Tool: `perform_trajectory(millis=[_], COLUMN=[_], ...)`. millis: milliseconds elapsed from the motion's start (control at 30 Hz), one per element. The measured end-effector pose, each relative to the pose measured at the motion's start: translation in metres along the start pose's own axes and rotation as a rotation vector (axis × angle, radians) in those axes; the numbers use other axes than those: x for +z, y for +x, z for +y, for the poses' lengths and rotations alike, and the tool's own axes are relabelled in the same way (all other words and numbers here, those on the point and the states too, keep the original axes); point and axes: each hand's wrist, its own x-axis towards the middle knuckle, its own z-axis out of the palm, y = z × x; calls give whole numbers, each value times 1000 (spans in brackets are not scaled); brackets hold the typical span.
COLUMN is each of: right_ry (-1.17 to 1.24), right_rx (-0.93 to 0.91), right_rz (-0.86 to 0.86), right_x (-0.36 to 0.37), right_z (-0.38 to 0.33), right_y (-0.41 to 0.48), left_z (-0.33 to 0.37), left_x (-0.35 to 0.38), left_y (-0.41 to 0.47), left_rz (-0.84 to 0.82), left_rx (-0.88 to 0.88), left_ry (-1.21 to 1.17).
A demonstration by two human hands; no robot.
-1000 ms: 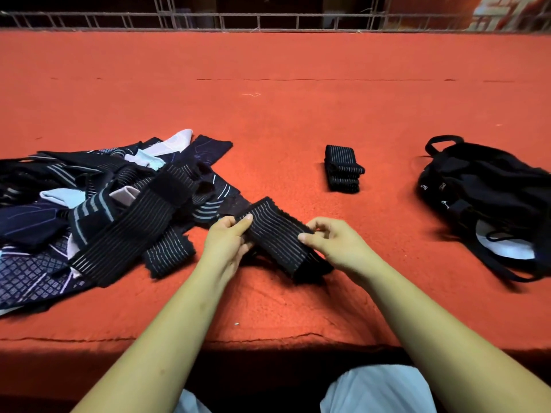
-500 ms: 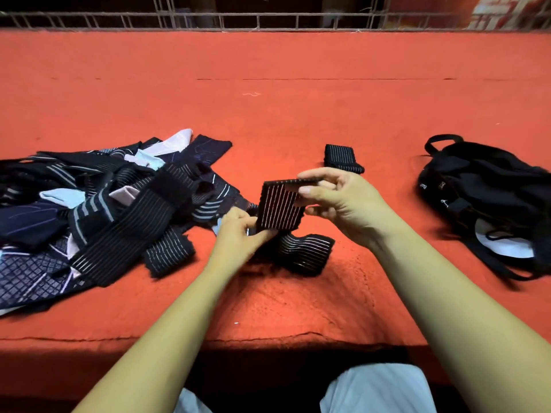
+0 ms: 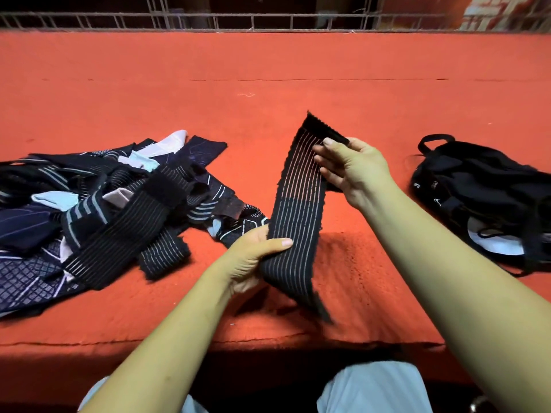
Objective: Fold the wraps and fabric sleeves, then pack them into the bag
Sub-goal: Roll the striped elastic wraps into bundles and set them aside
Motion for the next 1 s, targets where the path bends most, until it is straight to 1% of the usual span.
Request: perform_trajectory(millis=[67,133,200,333,500,633,733,833,900,1000], right_ry=[4,-6,-32,-86,-135,-1,4,-56,-30,-6], right_rx=[-26,-34,-37,-48,-3,133,197,145,125,177], right_rz=[23,36,41,10,-44,-104,-51,11,27,35], right_x=[-5,-11,-15,-20,-25,-27,-30,-35,-36,-37], right_z=[2,7,14,34,60,79,94,112,121,131], right_y=[5,10,13,9,-10,-35,-52,-64,-70,-78], left_z=[-1,-2,-12,-45,-54,-59,-62,-64,-64,-67], left_x=[-2,-3,-6,-13,-18,-20,-20,-22,-24,-26], left_y=[-1,-1,3,15,18,19,19,14,11,8], left_rz=[6,32,70,207,322,371,377,347,331,314], left_rx=[-81,-181,-224,-185,-118,-63,-29,17,37,66], left_ry=[0,111,173,183,-20,-74,-100,-137,-174,-200])
